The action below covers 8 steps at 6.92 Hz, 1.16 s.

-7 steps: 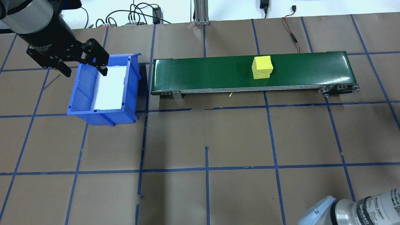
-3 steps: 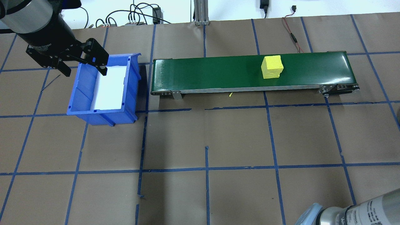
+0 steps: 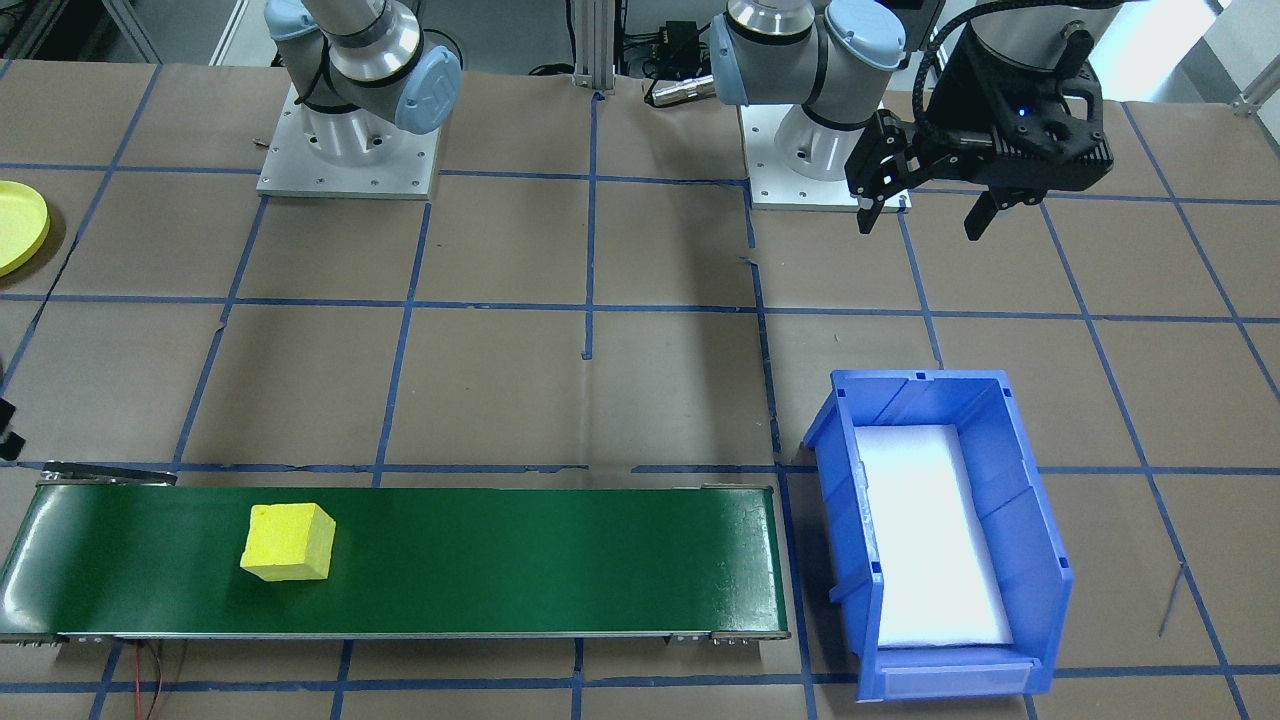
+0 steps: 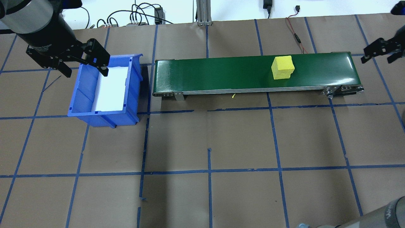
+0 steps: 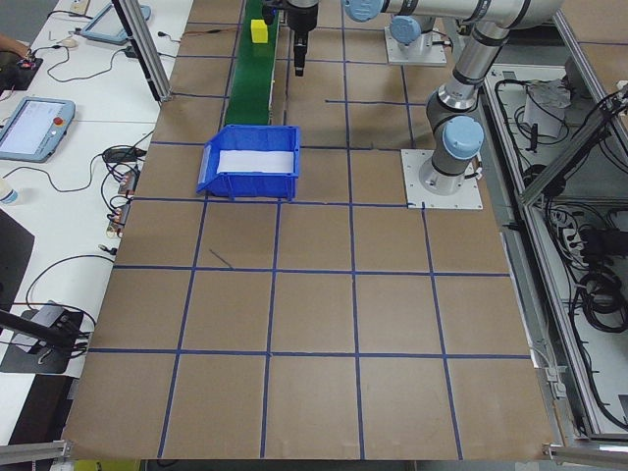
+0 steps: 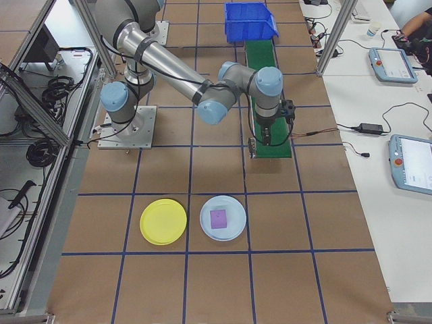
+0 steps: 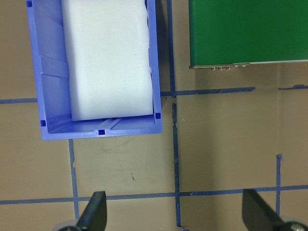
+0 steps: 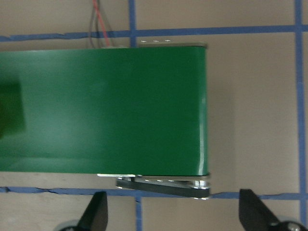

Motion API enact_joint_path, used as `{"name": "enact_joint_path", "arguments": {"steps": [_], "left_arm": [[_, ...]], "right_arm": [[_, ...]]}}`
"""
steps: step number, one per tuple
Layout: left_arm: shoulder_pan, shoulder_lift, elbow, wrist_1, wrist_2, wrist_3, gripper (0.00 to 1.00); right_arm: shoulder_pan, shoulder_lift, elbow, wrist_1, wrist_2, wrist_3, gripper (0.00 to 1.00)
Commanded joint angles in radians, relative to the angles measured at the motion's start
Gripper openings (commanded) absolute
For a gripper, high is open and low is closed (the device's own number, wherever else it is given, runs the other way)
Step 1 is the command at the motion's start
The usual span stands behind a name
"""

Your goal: Move block left to right into plate

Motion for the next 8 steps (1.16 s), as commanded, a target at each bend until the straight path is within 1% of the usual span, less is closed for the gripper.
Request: {"name": "enact_joint_path", "arguments": {"steps": [1,2,3,5,6,7,8], "left_arm": [[0.000,0.000,0.000,0.001,0.000,0.000,1.00],[0.000,0.000,0.000,0.001,0.000,0.000,1.00],[0.000,0.000,0.000,0.001,0.000,0.000,1.00],[0.000,0.000,0.000,0.001,0.000,0.000,1.00],[0.000,0.000,-0.001,0.000,0.000,0.000,1.00],[0.002,0.000,-0.001,0.000,0.000,0.000,1.00],[0.002,0.000,0.000,0.000,0.000,0.000,1.00]], "right_arm": [[0.180,0.010,0.000,-0.045,0.003,0.215,0.95],[0.234,0.039,0.000,-0.080,0.037,0.275,0.96],[0.251,0.073,0.001,-0.127,0.066,0.315,0.96],[0.253,0.108,0.003,-0.134,0.062,0.280,0.95],[0.253,0.122,0.003,-0.161,0.054,0.276,0.95],[0.252,0.163,0.003,-0.189,0.046,0.235,0.95],[0.250,0.186,0.012,-0.211,0.026,0.202,0.94]]}}
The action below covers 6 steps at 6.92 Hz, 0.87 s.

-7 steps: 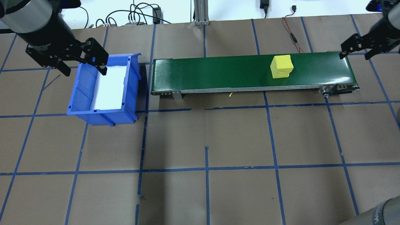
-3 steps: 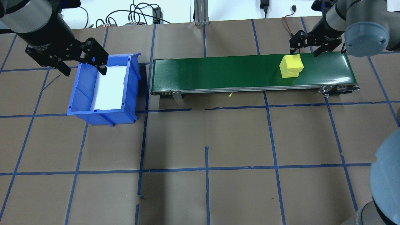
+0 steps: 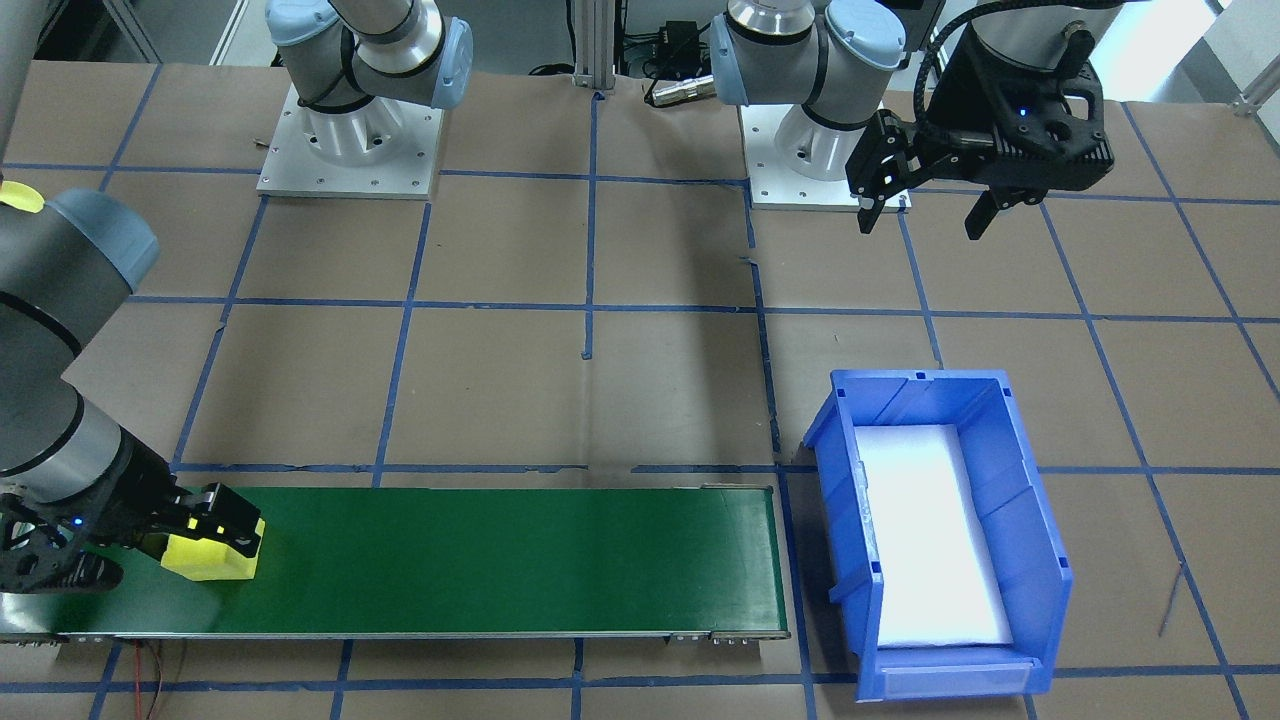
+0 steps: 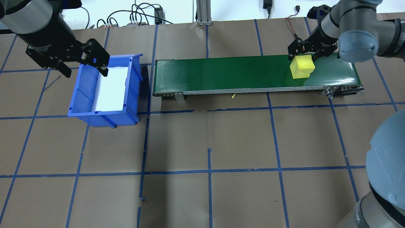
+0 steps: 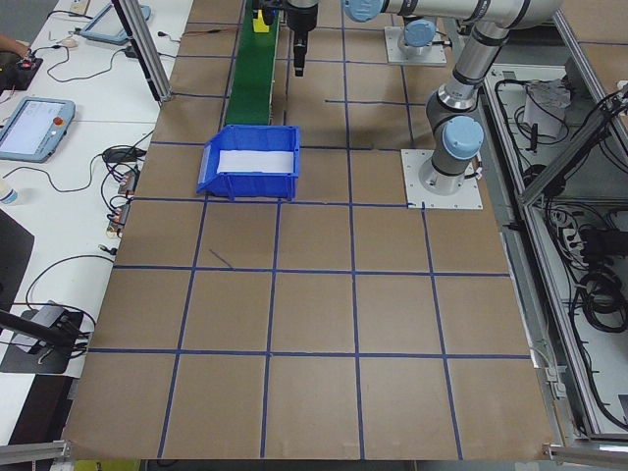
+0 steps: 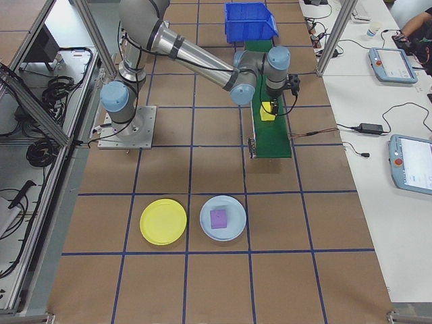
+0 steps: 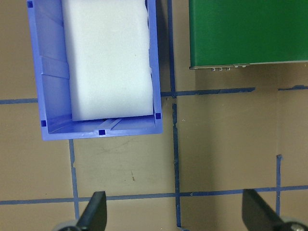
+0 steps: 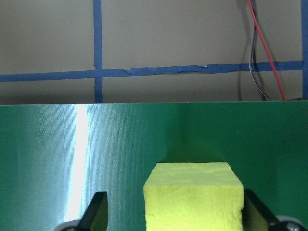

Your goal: Move block left to right into plate

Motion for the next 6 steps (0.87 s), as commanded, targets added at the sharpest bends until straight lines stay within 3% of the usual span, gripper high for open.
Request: {"name": "enact_joint_path", "arguments": {"steps": [1,2,3,5,6], "left_arm": [[0.001,0.000,0.001,0.000,0.000,0.000,1.00],[0.001,0.000,0.001,0.000,0.000,0.000,1.00],[-0.001,0.000,0.001,0.000,0.001,0.000,1.00],[0.001,0.000,0.003,0.000,0.002,0.001,1.00],[-0.001,0.000,0.003,0.000,0.002,0.000,1.00]], "right_arm": [[-0.002,0.037,0.016,-0.028,-0.058,-0.039,0.92],[-0.002,0.032,0.022,-0.024,-0.084,-0.033,0.61],[-0.005,0.029,0.019,-0.016,-0.122,-0.024,0.36],[-0.085,-0.007,0.013,-0.008,-0.158,-0.063,0.34],[-0.166,-0.046,0.014,0.004,-0.184,-0.209,0.34]]}}
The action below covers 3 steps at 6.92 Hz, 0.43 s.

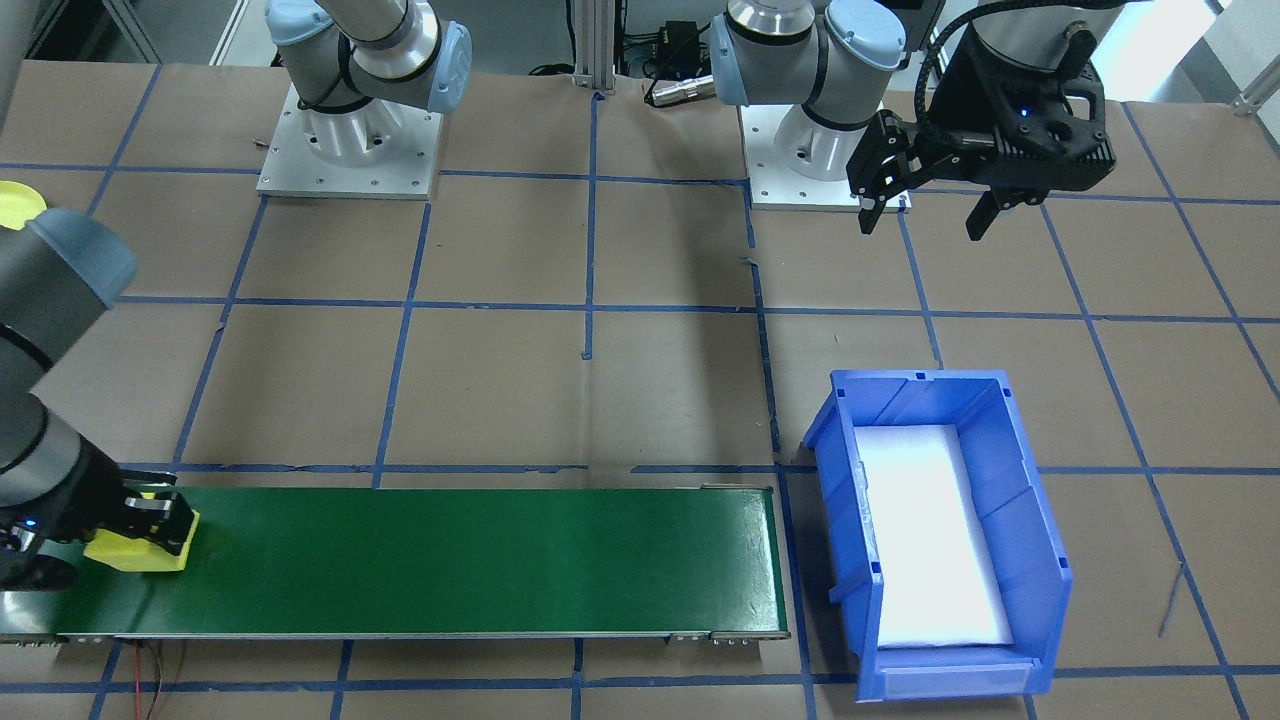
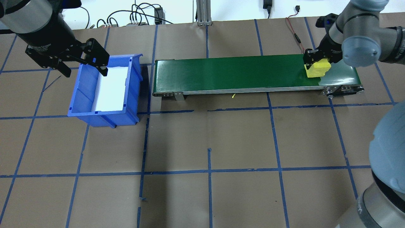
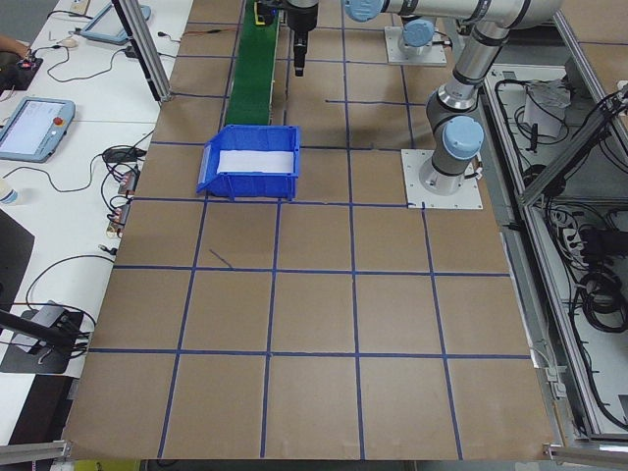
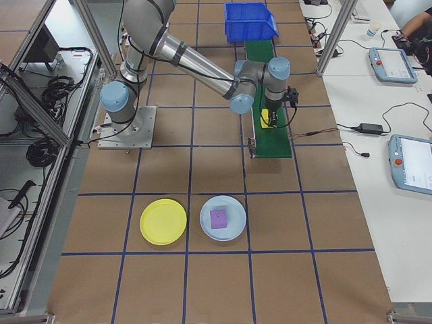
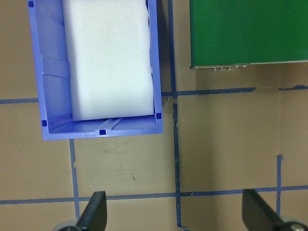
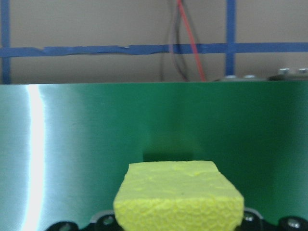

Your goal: Move block left to right into plate

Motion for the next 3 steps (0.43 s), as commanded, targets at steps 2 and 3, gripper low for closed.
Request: {"name": "enact_joint_path", "arguments": {"steps": [2,3], "left_arm": [[0.001,0.000,0.001,0.000,0.000,-0.001,1.00],[0.001,0.000,0.001,0.000,-0.001,0.000,1.00]], "right_arm": [[-0.314,-0.069,0.013,0.142,-0.061,-0.360,0.34],[-0.443,-0.099,0.014,0.218,-0.063,-0.489,0.34]]}}
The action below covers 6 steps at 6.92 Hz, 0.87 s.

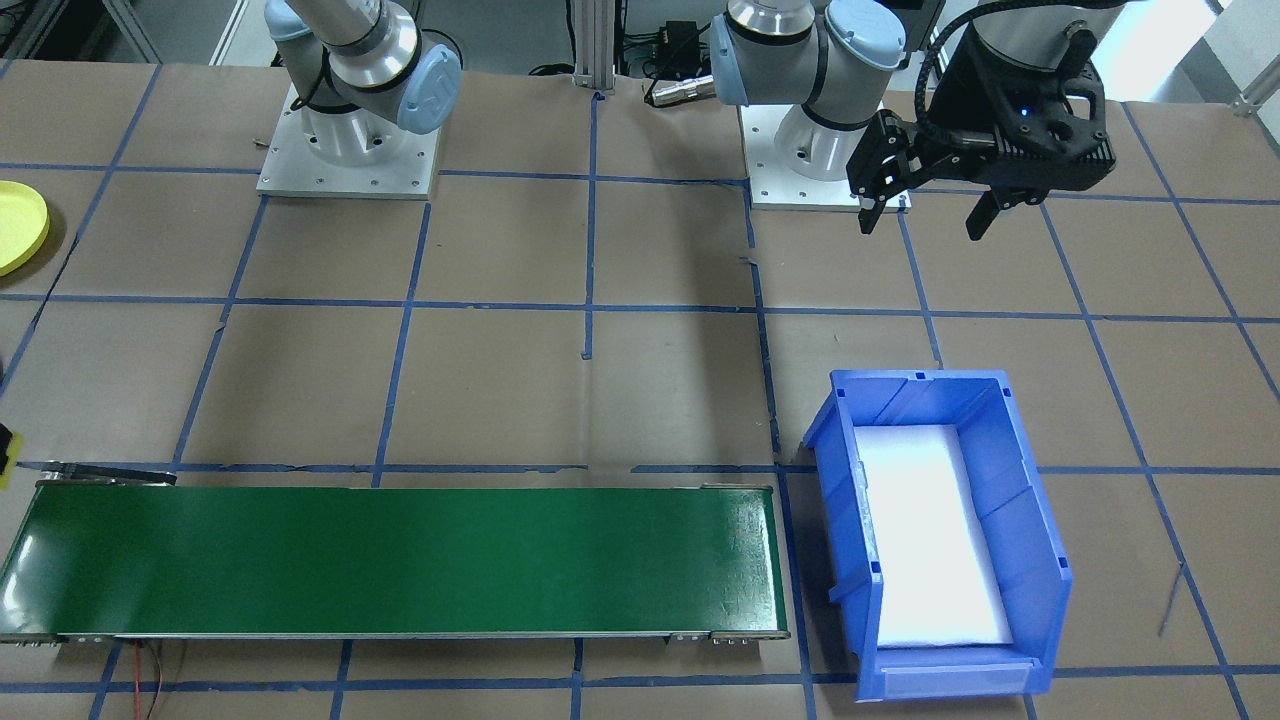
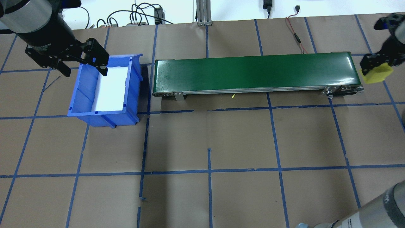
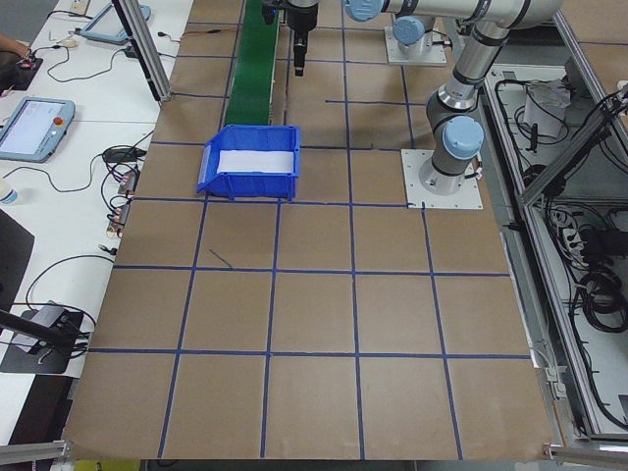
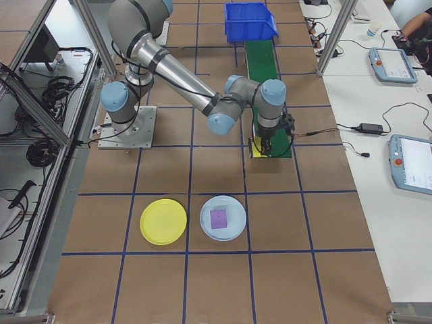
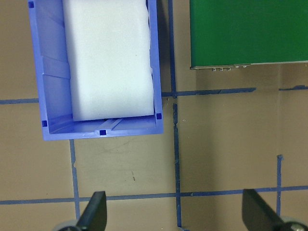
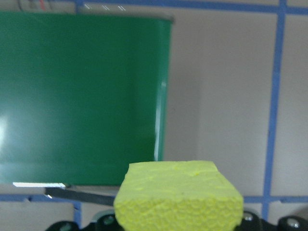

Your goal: Move block left to right into plate

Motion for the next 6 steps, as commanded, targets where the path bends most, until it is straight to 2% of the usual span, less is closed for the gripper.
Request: {"name": "enact_joint_path", "arguments": {"steps": [1,2,3,4,6], "left_arm": [[0.000,0.000,0.000,0.000,0.000,-0.001,1.00],[0.000,0.000,0.000,0.000,0.000,-0.001,1.00],[0.000,0.000,-0.002,0.000,0.000,0.001,1.00],[-0.001,0.000,-0.002,0.000,0.000,-0.001,1.00],[-0.001,0.000,-0.002,0.000,0.000,0.001,1.00]], "right_arm": [[-0.289,-0.062,0.041,0.136,-0.006,-0.245,0.32],[-0.429,-0.077,0.108,0.131,-0.031,-0.402,0.32],[-0.544,-0.076,0.163,0.069,-0.073,-0.554,0.32],[-0.629,-0.076,0.223,-0.025,-0.090,-0.682,0.32],[-0.740,-0.075,0.334,-0.103,-0.088,-0.746,0.35]]}}
